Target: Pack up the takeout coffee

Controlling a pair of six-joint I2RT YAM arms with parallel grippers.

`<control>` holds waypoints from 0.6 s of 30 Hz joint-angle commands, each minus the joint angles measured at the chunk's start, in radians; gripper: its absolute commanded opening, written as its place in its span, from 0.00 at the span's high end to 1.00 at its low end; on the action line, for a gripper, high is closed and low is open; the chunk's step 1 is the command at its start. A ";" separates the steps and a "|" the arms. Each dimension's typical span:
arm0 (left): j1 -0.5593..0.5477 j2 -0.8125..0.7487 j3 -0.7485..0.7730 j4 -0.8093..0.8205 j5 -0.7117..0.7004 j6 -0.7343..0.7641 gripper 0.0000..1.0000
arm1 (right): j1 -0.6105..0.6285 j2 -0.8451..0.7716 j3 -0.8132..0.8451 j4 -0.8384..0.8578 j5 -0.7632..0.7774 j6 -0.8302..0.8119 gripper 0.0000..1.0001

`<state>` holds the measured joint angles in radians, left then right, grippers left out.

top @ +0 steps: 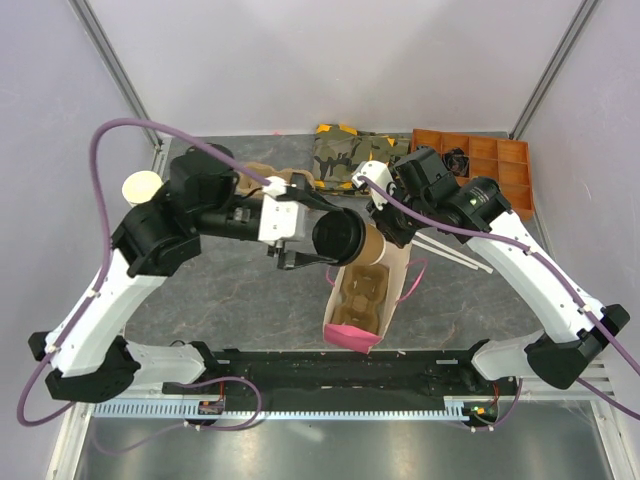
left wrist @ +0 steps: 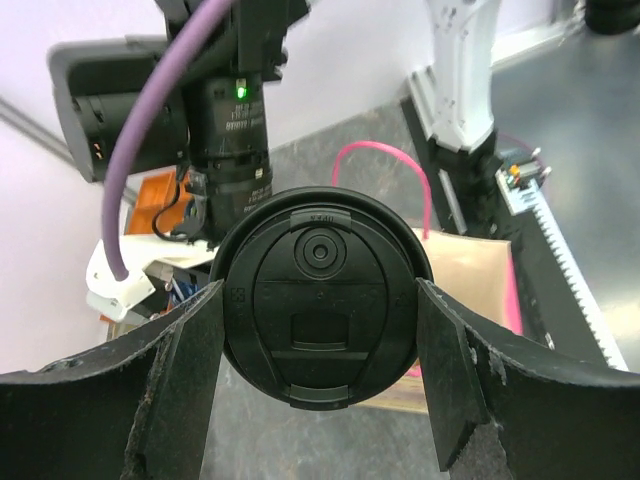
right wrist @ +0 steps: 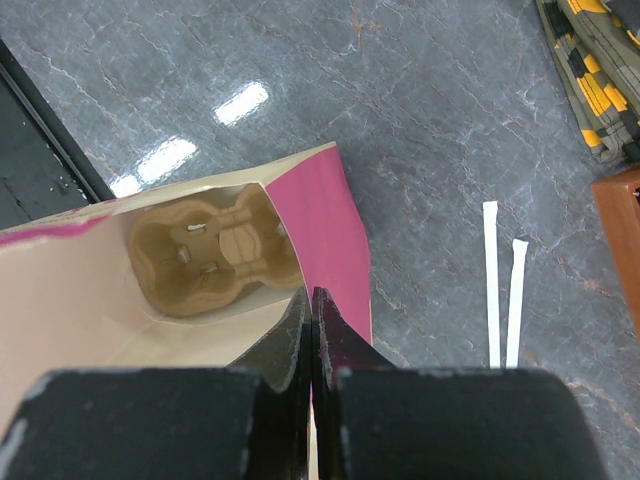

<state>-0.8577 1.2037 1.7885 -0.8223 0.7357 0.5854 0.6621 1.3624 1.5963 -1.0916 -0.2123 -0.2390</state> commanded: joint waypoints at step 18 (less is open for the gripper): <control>-0.198 0.140 0.012 -0.092 -0.352 0.169 0.56 | 0.004 -0.019 0.065 -0.011 0.007 0.017 1.00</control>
<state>-1.0328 1.3308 1.8103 -0.8989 0.4511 0.6960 0.6621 1.3624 1.5990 -1.1011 -0.2077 -0.2390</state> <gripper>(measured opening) 0.771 0.007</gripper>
